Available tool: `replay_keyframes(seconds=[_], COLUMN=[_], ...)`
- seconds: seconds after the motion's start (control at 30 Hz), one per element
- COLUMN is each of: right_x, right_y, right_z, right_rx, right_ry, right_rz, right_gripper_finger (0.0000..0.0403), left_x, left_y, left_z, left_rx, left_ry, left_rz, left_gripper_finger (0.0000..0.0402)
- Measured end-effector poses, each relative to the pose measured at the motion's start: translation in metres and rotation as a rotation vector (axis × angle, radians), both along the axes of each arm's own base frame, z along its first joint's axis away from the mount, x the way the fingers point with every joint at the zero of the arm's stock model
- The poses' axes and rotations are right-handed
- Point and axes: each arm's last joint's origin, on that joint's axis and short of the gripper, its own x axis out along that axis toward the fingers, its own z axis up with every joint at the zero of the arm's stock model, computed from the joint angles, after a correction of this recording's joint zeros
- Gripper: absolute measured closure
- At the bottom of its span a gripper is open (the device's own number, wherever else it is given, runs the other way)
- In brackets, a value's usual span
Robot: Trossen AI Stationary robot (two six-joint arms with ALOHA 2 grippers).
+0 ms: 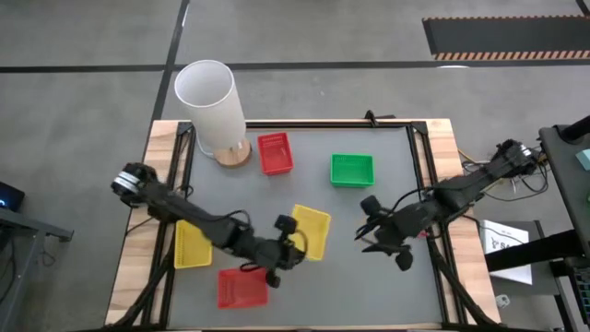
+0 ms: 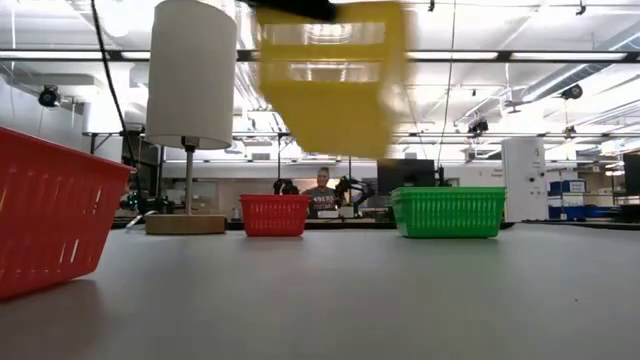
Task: Stack baskets by color
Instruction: Stack the right yellow basket on the left yellow basket
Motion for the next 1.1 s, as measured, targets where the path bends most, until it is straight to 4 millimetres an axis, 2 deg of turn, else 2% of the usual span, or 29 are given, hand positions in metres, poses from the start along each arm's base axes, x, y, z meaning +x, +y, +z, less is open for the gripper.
replay_keyframes(seconds=[0.1,0.23,0.47,0.63,0.8,1.1], right_x=[-0.01,-0.017,-0.008,0.002,0.013,0.027], right_y=[-0.006,-0.009,-0.003,0.002,0.008,0.015], right_z=[0.011,0.01,-0.015,-0.033,-0.044,-0.061], right_rx=[0.015,0.04,0.042,0.038,0.048,0.024], right_ry=[-0.076,-0.161,-0.231,-0.202,-0.161,-0.118], right_rz=[0.015,0.028,0.055,0.051,0.03,0.031], right_gripper_finger=[0.0259,0.0267,0.0275,0.0275,0.0276,0.0288], left_x=[-0.025,-0.064,-0.128,-0.162,-0.187,-0.218], left_y=[-0.013,-0.022,-0.024,-0.023,-0.027,-0.039], left_z=[0.014,0.032,0.039,0.037,0.034,0.032], left_rx=[0.099,0.108,0.031,-0.006,-0.065,-0.098], left_ry=[0.01,0.071,0.22,0.32,0.475,0.55], left_rz=[0.056,0.091,0.256,0.362,0.409,0.424], left_gripper_finger=[0.0401,0.0401,0.0401,0.0401,0.0401,0.0402])
